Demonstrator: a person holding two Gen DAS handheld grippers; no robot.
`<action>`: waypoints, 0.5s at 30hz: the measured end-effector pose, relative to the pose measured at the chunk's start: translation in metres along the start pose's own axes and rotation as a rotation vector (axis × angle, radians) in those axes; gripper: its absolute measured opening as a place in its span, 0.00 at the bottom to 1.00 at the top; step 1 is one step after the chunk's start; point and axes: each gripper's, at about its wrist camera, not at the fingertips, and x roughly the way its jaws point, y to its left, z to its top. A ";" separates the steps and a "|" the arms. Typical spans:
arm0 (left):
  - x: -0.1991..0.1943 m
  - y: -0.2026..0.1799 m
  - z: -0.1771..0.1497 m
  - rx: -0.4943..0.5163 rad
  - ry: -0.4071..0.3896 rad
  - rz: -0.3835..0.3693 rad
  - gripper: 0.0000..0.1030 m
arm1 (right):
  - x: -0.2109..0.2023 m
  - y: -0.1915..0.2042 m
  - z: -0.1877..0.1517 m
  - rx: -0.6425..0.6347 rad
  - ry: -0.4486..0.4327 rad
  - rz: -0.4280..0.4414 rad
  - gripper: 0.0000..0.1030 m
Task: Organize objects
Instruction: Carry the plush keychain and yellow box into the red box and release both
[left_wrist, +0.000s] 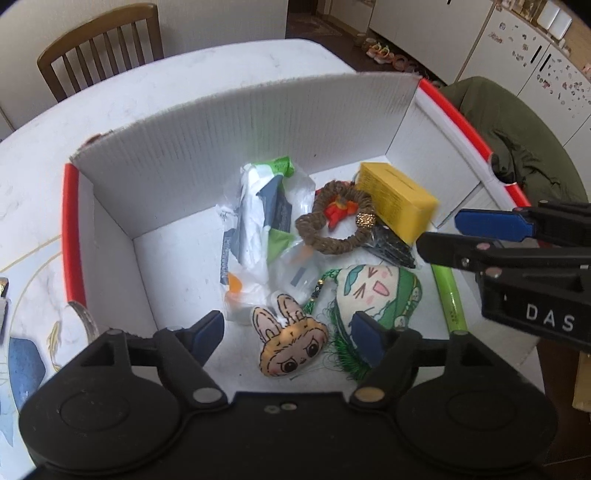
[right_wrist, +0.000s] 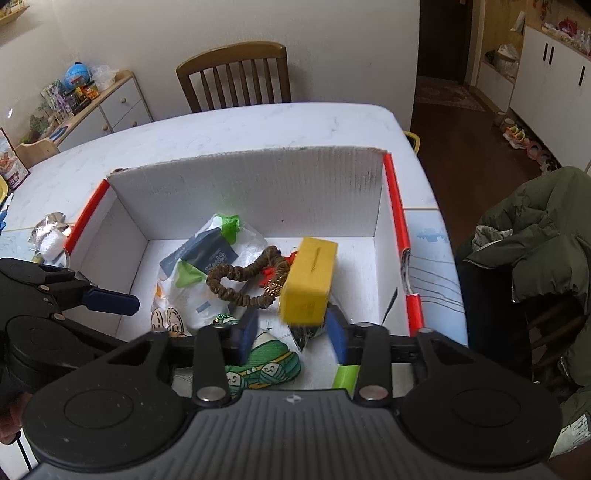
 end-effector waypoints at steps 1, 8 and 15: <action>-0.001 -0.001 -0.001 0.001 -0.010 -0.002 0.73 | -0.003 0.001 0.000 0.000 -0.009 0.000 0.47; -0.038 0.000 -0.008 0.019 -0.112 -0.010 0.80 | -0.021 0.000 0.001 0.014 -0.032 0.009 0.48; -0.077 0.006 -0.017 0.034 -0.223 -0.012 0.84 | -0.044 0.007 0.000 0.020 -0.067 0.035 0.53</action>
